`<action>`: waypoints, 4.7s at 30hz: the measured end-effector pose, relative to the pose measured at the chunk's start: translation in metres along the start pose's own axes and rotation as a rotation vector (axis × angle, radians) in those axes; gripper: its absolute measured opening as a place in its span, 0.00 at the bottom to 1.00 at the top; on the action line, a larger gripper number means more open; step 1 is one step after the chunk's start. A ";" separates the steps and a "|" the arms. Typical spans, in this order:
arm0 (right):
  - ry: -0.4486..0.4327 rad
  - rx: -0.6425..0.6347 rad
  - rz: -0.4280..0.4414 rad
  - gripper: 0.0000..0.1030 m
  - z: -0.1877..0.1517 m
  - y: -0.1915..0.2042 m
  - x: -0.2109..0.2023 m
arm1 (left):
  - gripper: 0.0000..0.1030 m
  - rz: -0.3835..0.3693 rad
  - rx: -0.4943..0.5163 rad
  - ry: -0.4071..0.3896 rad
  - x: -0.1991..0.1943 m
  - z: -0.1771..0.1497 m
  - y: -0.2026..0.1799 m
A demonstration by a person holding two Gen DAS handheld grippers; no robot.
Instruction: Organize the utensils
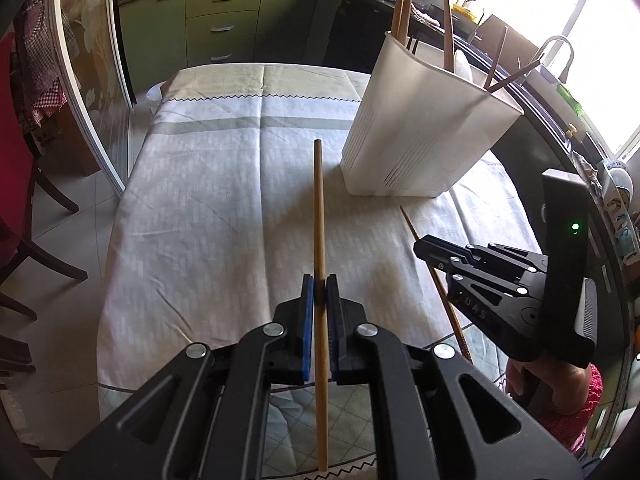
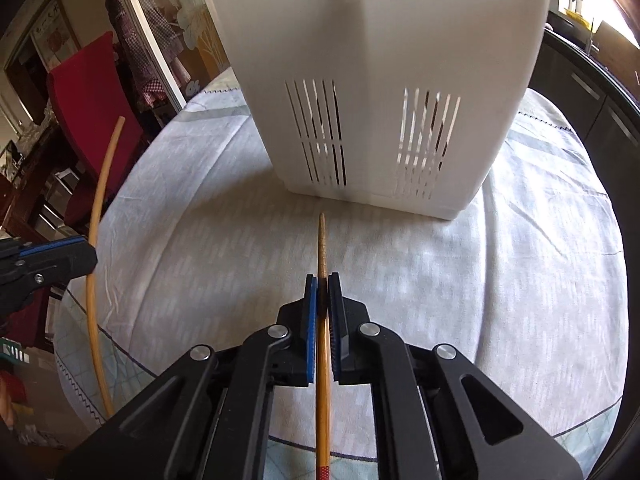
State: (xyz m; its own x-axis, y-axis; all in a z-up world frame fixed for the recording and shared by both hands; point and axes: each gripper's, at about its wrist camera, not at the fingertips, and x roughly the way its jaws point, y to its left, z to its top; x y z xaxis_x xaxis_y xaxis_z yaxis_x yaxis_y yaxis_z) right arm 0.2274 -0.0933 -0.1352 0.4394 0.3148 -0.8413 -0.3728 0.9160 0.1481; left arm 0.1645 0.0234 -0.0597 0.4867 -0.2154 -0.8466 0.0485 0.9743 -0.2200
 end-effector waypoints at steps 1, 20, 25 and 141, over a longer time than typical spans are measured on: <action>-0.018 0.004 0.013 0.06 -0.001 0.000 -0.008 | 0.06 -0.001 0.002 -0.006 -0.002 0.001 0.000; -0.356 0.012 0.083 0.06 -0.024 -0.024 -0.152 | 0.06 -0.004 0.045 -0.124 -0.054 0.003 -0.017; -0.379 0.010 0.088 0.06 -0.038 -0.030 -0.168 | 0.06 0.003 0.070 -0.134 -0.058 0.003 -0.025; -0.718 0.009 -0.121 0.96 -0.164 -0.020 -0.279 | 0.93 0.177 0.078 -0.629 -0.165 -0.112 -0.095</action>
State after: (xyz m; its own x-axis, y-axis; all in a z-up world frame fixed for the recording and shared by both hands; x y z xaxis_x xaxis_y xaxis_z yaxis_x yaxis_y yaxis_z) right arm -0.0221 -0.2401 0.0111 0.9062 0.2937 -0.3041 -0.2821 0.9558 0.0825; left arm -0.0185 -0.0412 0.0466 0.9090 0.0054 -0.4168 -0.0277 0.9985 -0.0475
